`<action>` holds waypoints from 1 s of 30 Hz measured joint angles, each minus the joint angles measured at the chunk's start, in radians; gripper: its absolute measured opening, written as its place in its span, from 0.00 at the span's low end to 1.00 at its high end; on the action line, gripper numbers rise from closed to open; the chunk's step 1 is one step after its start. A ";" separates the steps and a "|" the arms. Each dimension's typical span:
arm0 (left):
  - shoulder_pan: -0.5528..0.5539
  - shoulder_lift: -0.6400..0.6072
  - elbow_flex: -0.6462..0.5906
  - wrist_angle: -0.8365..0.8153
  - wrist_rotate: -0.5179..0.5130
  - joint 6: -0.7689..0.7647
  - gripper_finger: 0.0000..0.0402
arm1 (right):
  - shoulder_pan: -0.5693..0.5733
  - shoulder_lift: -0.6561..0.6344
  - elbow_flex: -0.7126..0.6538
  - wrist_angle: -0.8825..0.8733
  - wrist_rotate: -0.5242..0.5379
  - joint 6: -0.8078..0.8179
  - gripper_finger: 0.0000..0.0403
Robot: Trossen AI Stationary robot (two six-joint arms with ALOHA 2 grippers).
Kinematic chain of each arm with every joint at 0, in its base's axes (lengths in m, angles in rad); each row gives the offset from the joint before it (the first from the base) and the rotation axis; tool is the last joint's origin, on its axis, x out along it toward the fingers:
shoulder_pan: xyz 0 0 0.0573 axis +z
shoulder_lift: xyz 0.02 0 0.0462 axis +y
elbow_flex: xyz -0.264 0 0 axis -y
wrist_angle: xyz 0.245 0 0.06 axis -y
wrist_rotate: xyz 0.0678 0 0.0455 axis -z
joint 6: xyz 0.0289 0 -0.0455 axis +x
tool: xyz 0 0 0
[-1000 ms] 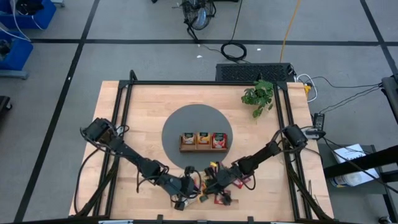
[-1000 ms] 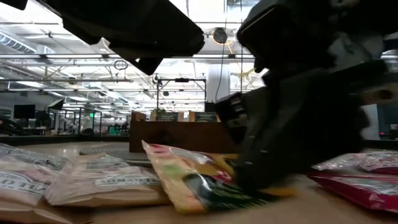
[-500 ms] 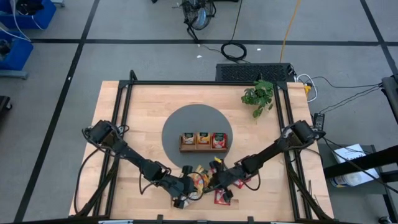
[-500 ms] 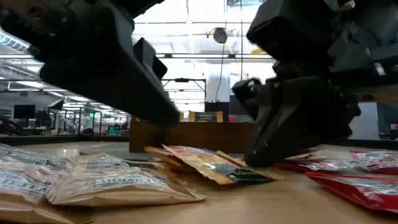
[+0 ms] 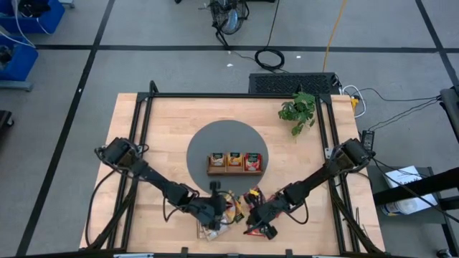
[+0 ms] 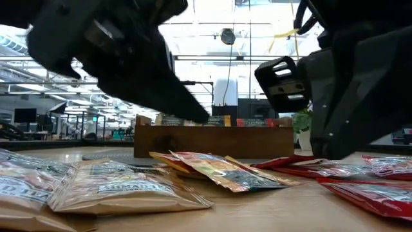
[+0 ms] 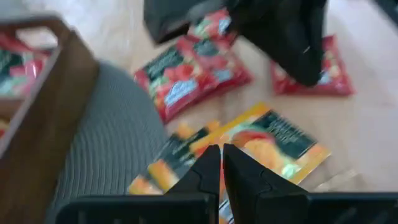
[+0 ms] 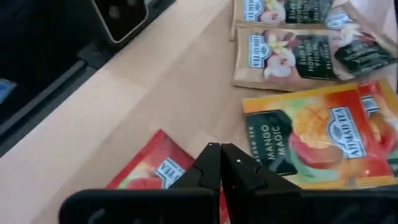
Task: Pick & Place Tea
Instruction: Put the mango tea sachet into the middle compartment of the wooden organizer
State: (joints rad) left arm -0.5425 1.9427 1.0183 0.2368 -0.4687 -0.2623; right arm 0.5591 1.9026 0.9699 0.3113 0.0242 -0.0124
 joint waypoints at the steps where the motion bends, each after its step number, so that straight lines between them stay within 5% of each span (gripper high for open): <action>1: 0.004 0.000 0.000 -0.016 0.009 -0.017 0.06 | 0.000 0.000 -0.007 0.003 0.000 0.000 0.00; 10: 0.010 0.000 0.000 -0.077 0.076 -0.073 0.06 | -0.034 0.000 -0.045 0.020 0.052 0.033 0.00; 16: -0.013 0.000 0.001 0.047 0.087 0.026 0.06 | -0.035 0.000 -0.045 0.017 0.053 0.037 0.00; 25: 0.008 0.000 0.001 -0.079 0.099 -0.092 0.06 | -0.048 0.000 -0.045 0.006 0.059 0.074 0.00; 30: 0.008 0.000 0.001 -0.085 0.157 -0.126 0.06 | -0.050 0.000 -0.045 -0.017 0.181 0.085 0.00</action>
State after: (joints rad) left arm -0.5349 1.9427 1.0191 0.1514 -0.3118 -0.3880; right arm 0.5095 1.9026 0.9253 0.2946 0.2050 0.0728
